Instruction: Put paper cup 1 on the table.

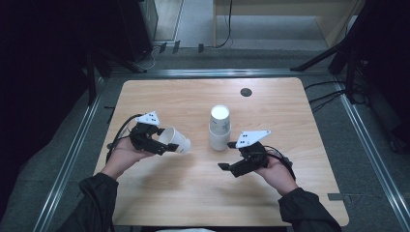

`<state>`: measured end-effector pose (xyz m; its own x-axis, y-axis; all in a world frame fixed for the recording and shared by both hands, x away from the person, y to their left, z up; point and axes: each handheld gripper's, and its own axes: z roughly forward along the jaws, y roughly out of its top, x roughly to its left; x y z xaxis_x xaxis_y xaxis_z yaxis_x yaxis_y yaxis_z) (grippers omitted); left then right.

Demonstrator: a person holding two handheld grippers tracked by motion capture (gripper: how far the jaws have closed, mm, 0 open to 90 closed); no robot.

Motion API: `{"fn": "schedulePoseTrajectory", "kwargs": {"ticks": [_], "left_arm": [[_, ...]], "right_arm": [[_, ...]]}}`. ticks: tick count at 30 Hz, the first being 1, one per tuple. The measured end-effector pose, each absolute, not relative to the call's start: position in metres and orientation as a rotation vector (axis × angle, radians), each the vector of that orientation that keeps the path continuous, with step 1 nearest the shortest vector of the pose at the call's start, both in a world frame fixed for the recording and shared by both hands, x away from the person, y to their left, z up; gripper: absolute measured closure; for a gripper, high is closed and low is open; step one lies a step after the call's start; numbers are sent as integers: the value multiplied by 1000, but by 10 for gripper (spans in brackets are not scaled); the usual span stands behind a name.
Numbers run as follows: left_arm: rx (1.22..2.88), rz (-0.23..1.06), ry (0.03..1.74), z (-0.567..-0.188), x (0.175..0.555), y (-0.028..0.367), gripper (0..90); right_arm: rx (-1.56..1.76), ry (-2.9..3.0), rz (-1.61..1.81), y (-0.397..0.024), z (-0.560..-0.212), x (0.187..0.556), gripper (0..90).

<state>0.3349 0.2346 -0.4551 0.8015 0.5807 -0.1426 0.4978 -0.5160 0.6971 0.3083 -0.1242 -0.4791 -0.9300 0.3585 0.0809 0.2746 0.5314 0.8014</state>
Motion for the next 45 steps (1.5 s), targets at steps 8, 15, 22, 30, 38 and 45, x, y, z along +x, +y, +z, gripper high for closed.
{"fn": "schedulePoseTrajectory", "kwargs": {"ticks": [8,15,22,30,38,45], "left_arm": [[2211,177,891,-459,338,257,271],[2205,201,952,-461,340,272,271],[2247,237,999,-464,342,282,270],[2288,301,1076,-466,344,291,270],[2320,339,1172,-467,346,303,265],[2349,386,1267,-470,348,308,256]], "right_arm": [[622,2648,1286,-130,-483,316,200],[618,2654,1310,-130,-483,318,200],[597,2666,1310,-129,-483,317,200],[601,2675,1299,-129,-483,317,200],[593,2680,1282,-128,-485,317,200],[591,2693,1269,-127,-485,316,199]]}}
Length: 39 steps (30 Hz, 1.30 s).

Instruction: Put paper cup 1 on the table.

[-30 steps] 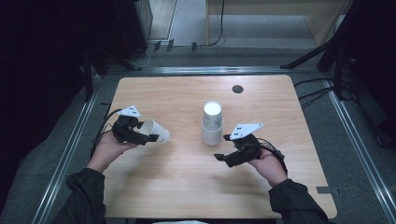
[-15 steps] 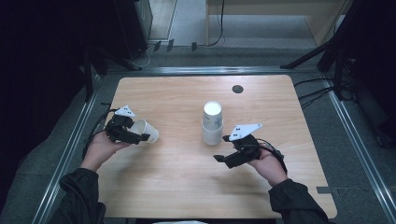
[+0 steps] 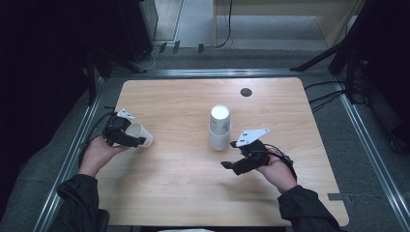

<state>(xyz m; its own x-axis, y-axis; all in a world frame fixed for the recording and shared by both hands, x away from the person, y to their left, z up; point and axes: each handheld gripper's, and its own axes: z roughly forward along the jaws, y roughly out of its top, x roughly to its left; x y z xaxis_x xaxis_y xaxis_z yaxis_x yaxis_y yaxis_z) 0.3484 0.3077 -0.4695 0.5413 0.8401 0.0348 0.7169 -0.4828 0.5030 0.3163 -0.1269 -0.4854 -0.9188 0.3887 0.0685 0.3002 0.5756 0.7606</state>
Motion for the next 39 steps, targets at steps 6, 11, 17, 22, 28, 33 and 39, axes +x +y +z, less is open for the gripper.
{"fn": "schedulePoseTrajectory", "kwargs": {"ticks": [6,11,17,22,28,33,39], "left_arm": [[2377,397,1311,-470,350,307,251],[2406,407,1313,-472,351,304,248],[2439,411,1311,-476,353,298,239],[2433,408,1311,-477,354,297,228],[2431,413,1309,-478,355,295,214],[2422,406,1301,-478,355,295,201],[2389,384,1297,-475,354,296,147]], "right_arm": [[588,2696,1265,-126,-486,316,200],[586,2698,1265,-126,-486,316,199],[585,2702,1260,-126,-486,316,200],[576,2705,1257,-125,-487,316,200],[576,2705,1258,-125,-487,316,200],[575,2705,1259,-125,-487,316,200],[555,2694,1270,-125,-486,315,200]]}}
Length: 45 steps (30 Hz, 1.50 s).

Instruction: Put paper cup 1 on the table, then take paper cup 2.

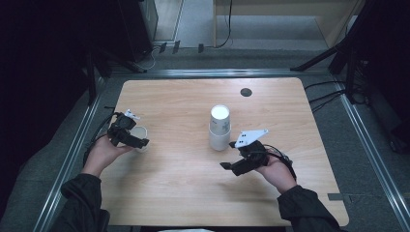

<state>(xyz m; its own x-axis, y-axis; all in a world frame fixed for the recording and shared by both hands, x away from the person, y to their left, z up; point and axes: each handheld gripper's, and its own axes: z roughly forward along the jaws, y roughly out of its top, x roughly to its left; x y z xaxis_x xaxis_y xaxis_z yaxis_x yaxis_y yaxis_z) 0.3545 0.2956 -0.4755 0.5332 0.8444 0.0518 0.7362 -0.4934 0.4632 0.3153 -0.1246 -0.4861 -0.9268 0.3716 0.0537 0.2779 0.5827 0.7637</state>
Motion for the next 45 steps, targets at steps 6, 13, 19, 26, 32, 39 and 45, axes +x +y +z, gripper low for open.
{"fn": "schedulePoseTrajectory", "kwargs": {"ticks": [6,13,19,26,32,39,45], "left_arm": [[2363,383,1290,-470,352,298,134],[2301,340,1289,-458,349,300,134],[2229,344,1252,-442,343,304,135],[2204,346,1221,-429,337,303,134],[2181,323,1157,-418,332,293,135],[2195,294,1094,-416,328,278,136],[2204,262,1057,-417,320,265,139]], "right_arm": [[582,2676,1281,-127,-485,317,189],[713,2665,1352,-130,-482,321,138],[758,2654,1352,-134,-472,324,110],[732,2664,1402,-140,-464,324,90],[717,2632,1436,-143,-457,326,90],[719,2617,1437,-140,-451,330,93],[709,2604,1404,-145,-445,337,139]]}}
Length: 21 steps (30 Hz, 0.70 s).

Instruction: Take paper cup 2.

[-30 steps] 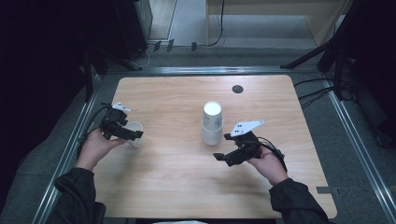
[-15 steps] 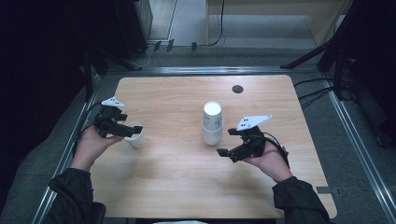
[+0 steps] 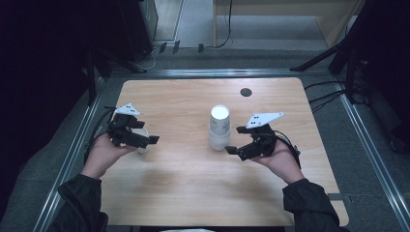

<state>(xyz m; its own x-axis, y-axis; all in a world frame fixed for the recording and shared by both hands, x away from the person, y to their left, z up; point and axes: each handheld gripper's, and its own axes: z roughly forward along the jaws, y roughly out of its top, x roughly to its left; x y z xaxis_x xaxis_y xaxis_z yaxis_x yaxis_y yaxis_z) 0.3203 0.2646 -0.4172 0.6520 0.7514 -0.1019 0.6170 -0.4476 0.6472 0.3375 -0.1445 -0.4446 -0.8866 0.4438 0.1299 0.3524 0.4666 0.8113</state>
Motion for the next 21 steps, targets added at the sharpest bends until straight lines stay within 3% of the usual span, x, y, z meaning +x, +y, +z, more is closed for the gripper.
{"fn": "schedulePoseTrajectory", "kwargs": {"ticks": [21], "left_arm": [[2185,150,952,-433,290,227,148]], "right_arm": [[623,2644,1319,-140,-425,366,163]]}}
